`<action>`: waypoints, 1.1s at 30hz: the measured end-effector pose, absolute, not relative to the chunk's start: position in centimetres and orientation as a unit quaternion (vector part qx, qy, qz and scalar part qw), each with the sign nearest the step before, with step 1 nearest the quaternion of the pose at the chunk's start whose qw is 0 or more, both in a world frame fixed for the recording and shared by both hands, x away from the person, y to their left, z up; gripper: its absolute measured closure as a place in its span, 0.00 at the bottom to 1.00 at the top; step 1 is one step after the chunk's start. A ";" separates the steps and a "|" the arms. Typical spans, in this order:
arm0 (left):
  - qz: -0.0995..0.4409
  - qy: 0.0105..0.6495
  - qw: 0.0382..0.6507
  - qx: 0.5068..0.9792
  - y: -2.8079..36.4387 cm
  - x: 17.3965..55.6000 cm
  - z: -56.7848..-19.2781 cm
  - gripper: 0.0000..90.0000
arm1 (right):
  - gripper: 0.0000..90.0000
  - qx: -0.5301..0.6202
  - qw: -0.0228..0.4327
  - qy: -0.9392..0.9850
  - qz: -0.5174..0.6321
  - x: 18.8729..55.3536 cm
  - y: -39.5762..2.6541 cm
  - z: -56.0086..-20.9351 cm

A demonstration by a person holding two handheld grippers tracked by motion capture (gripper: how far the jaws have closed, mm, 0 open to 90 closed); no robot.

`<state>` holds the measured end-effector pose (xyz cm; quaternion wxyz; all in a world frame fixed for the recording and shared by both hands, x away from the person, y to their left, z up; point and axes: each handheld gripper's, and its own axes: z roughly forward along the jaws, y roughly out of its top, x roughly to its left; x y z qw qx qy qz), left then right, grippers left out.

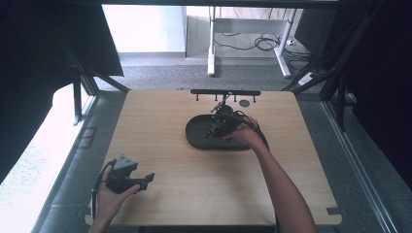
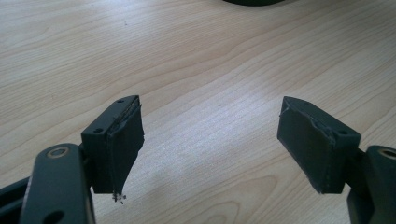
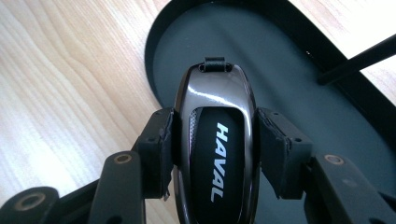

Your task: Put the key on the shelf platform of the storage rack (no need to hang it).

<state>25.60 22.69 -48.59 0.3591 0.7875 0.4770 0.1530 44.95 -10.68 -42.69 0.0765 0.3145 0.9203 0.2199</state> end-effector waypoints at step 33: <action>0.151 0.476 0.358 0.789 22.6 25.7 -48.7 0.25 | 0.55 0.345 0.073 0.916 0.190 48.0 -11.8 -47.0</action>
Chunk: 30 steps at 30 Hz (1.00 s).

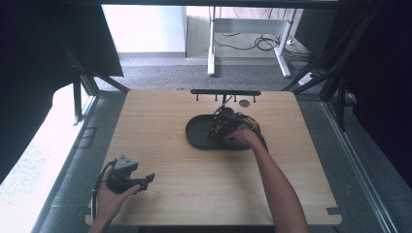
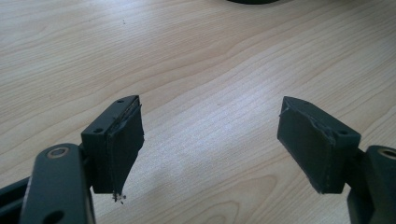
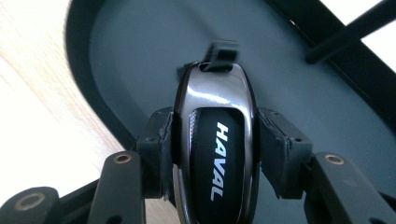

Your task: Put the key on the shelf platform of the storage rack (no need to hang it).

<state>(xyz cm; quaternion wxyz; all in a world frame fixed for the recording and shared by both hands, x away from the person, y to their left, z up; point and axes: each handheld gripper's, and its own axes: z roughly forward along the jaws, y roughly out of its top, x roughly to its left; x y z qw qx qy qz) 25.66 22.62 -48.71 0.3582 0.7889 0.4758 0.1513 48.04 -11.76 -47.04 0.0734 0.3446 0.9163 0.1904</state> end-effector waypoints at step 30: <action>0.151 0.473 0.358 0.791 22.6 25.7 -48.8 0.25 | 0.53 0.350 0.087 0.919 0.158 48.6 -13.2 -50.6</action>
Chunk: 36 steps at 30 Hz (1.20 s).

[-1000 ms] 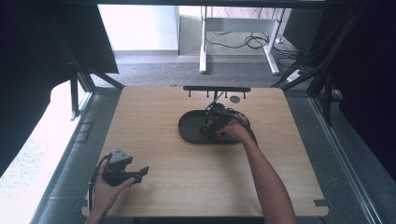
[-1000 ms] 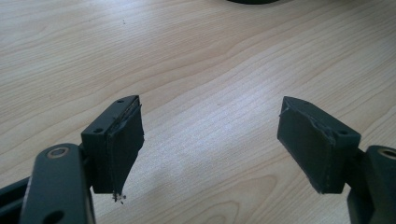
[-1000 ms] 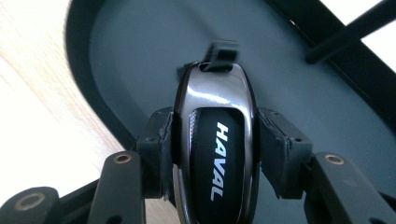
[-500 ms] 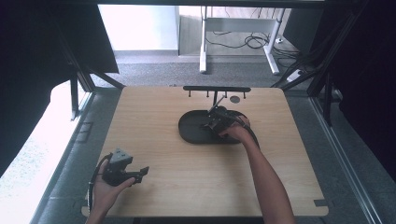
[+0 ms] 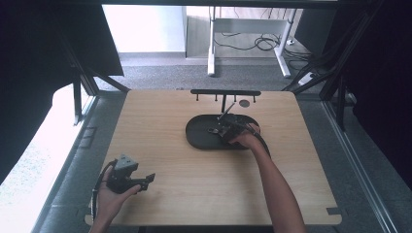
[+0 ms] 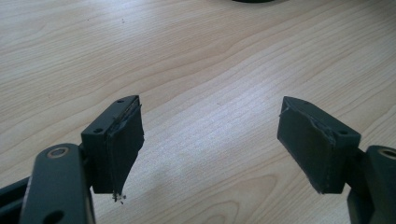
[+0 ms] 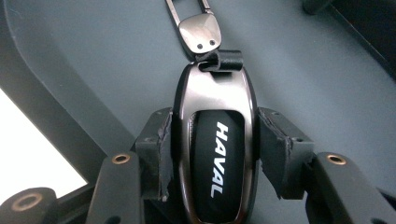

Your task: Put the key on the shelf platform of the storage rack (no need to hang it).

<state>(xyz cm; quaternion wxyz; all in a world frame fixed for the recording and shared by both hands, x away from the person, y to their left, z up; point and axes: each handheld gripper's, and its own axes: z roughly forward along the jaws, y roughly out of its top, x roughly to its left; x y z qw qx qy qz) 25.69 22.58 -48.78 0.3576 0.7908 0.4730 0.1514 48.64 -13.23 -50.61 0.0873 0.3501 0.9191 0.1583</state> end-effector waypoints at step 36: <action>0.149 0.467 0.352 0.797 21.7 25.6 -49.0 0.25 | 0.39 0.335 0.135 0.896 0.259 41.0 -15.1 -46.0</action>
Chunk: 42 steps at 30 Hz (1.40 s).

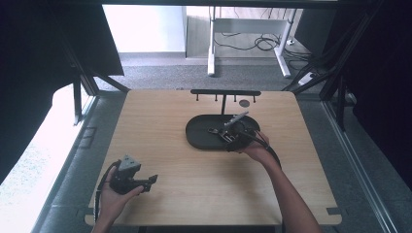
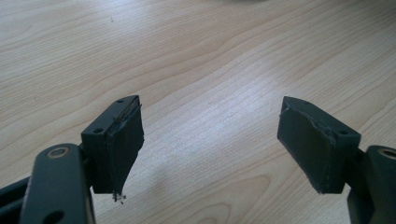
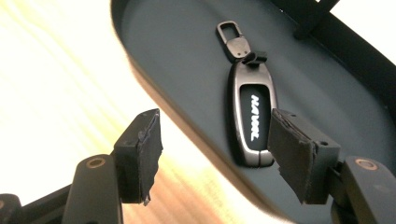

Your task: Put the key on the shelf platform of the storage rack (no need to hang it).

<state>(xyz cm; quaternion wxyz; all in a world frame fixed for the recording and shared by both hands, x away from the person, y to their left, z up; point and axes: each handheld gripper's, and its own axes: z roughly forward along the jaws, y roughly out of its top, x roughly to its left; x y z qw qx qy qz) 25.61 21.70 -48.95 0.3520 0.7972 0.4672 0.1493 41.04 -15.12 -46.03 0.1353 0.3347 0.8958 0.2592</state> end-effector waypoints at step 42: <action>0.148 0.464 0.348 0.801 21.2 25.6 -49.1 0.25 | 0.40 0.360 0.121 0.872 0.309 32.4 -20.3 -50.4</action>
